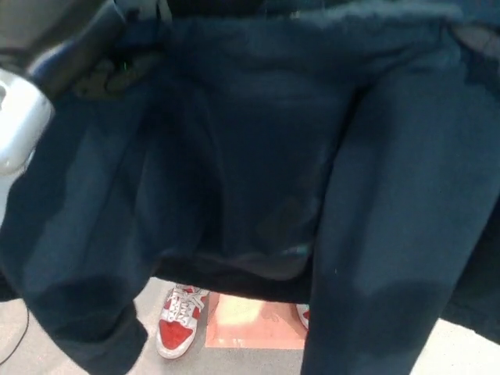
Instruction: A person hands a coat to the robot and the robot grabs it with both hands and holds it while the person wears the coat.
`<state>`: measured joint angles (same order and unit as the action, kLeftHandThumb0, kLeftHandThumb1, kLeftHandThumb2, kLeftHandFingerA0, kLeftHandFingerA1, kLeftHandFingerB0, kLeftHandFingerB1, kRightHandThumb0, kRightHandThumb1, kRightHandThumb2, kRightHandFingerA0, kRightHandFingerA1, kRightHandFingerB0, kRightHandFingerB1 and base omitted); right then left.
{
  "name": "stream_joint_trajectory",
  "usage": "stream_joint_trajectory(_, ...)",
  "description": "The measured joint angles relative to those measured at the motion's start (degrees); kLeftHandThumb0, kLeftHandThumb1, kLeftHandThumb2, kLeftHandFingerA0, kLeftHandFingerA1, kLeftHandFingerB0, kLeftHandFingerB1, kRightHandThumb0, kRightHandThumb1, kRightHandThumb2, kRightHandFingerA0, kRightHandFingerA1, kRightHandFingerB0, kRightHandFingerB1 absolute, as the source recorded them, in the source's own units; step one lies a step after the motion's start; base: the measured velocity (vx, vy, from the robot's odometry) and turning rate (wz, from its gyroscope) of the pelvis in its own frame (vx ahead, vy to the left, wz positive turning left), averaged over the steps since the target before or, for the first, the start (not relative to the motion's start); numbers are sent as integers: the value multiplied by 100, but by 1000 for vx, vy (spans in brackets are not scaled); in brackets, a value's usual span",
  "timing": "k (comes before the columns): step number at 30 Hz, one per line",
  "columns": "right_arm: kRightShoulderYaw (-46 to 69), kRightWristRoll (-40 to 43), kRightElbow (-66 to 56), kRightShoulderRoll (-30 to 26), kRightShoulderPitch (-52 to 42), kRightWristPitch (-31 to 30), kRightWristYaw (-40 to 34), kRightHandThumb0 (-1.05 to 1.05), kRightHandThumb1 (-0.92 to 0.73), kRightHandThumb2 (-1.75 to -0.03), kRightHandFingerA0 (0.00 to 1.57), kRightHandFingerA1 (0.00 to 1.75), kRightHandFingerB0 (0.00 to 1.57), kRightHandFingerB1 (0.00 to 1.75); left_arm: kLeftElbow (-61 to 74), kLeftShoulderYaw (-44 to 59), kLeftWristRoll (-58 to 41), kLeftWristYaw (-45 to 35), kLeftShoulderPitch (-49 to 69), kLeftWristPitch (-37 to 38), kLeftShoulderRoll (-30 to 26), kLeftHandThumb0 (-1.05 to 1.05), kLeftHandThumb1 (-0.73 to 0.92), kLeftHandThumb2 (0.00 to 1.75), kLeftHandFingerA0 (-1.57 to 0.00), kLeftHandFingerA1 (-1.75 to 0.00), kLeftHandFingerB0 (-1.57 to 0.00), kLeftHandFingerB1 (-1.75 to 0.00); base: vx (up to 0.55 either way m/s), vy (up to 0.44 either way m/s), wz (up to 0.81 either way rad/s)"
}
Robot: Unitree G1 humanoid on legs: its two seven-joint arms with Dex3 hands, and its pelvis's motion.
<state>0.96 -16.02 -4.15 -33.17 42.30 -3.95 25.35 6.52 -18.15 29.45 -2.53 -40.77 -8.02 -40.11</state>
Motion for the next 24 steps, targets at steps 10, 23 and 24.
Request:
stream_joint_trajectory(10, 10, -95, 809, 29, 1115, 163, -358, -39, -85, -73, 100, 171, 84, 158, -969, 1, 144, 689, -1130, 259, 134, -38, 89, 66, -95, -169, -76, -138, 0, 0, 0)
stream_joint_trajectory(23, -66, -225, 2391, 80, 3215, 409, -720, -42, -83, -66, 95, 175, 76, 165, -2966, -137, 355, 1533, -3406, 865, 191, -42, 84, 66, -95, -175, -73, -160, 0, 0, 0)
stream_joint_trajectory(24, -75, -232, 2522, 85, 3390, 428, -746, -42, -83, -66, 95, 175, 76, 165, -3147, -173, 385, 1598, -3583, 915, 192, -42, 84, 66, -95, -175, -73, -160, 0, 0, 0)
